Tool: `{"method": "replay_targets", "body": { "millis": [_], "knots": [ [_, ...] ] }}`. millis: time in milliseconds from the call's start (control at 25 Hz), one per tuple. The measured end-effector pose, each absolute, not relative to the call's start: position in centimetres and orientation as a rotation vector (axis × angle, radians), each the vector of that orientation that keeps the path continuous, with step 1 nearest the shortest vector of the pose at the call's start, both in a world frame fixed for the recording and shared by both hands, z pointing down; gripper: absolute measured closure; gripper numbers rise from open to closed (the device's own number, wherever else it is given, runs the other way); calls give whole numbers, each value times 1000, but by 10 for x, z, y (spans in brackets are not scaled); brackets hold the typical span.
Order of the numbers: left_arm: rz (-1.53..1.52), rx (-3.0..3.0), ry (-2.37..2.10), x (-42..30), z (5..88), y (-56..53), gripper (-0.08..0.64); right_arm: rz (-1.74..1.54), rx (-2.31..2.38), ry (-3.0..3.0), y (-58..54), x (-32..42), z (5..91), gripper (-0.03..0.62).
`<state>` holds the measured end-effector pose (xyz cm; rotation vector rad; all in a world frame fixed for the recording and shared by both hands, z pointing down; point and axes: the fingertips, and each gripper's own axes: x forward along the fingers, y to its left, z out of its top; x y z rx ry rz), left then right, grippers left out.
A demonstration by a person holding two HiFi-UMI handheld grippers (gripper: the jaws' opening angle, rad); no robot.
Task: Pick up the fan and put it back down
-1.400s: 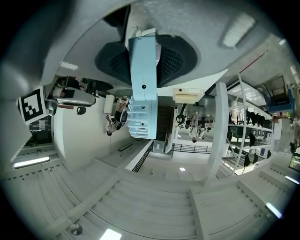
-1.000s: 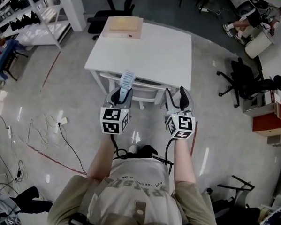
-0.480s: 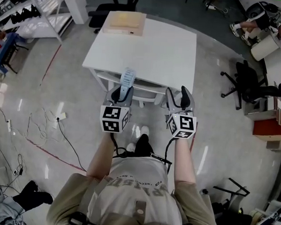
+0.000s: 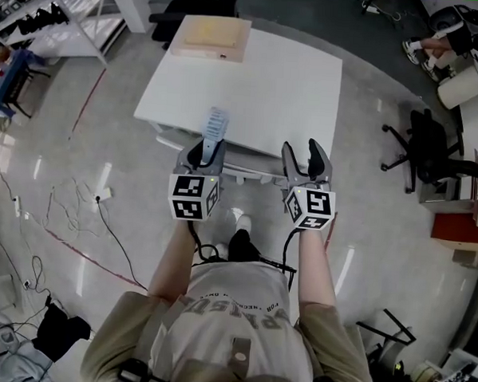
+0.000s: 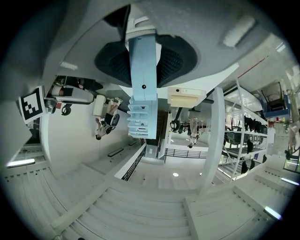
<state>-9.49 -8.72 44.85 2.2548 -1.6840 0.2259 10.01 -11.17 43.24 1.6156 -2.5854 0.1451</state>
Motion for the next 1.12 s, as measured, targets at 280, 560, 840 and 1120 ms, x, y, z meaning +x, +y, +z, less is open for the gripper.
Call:
{"method": "replay_targets", "body": {
  "millis": [280,560,840,1120],
  "knots": [
    [216,2219,-1722,-81,451,-132,434,127,1547,-2617,-163,110,432,341],
    [210,2184,-1779,-72,451,-156,434,126,1495,-2656,-199,119,432,341],
    [241,2170,-1792,-70,452,-160,434,146,1477,-2678,-209,121,433,341],
    [258,2177,-1770,-69,459,-172,434,175,1492,-2669,-215,121,441,341]
  ]
}}
